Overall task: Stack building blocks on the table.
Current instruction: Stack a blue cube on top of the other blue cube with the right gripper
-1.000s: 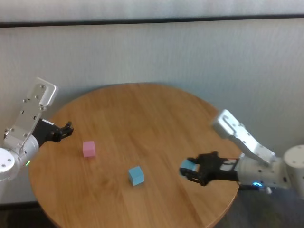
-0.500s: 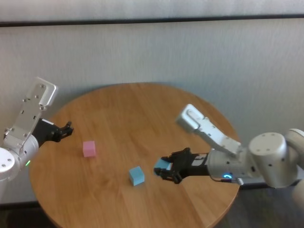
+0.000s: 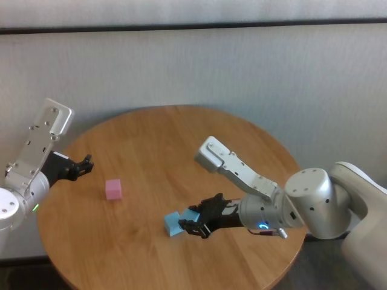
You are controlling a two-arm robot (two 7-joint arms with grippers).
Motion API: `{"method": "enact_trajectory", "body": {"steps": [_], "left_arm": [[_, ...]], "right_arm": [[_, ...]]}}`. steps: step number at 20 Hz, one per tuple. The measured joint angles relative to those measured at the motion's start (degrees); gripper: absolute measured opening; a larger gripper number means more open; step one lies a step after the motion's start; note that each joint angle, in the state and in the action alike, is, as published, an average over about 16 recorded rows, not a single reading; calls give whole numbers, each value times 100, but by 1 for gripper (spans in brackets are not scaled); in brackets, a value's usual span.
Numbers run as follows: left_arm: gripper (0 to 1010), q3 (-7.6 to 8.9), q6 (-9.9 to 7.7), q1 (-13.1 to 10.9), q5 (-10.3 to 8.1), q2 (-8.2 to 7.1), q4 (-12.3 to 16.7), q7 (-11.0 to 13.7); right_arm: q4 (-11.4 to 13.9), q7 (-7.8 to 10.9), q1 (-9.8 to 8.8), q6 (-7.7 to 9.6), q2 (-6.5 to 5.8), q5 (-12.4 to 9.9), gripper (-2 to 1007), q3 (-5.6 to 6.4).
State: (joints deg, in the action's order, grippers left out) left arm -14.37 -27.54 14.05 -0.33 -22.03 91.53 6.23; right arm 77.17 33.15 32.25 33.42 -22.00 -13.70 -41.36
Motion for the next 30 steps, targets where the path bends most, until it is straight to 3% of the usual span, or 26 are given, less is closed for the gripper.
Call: {"method": "enact_trajectory", "body": {"steps": [5, 14, 30], "left_arm": [[1002, 0, 0, 0, 0, 0, 0, 0], [1002, 0, 0, 0, 0, 0, 0, 0], [1003, 0, 0, 0, 0, 0, 0, 0]], "right_arm": [[-23, -142, 20, 144, 191, 79, 370, 20], [-160, -290, 43, 238, 445, 232, 370, 81], [-373, -280, 76, 321, 693, 402, 370, 211]]}}
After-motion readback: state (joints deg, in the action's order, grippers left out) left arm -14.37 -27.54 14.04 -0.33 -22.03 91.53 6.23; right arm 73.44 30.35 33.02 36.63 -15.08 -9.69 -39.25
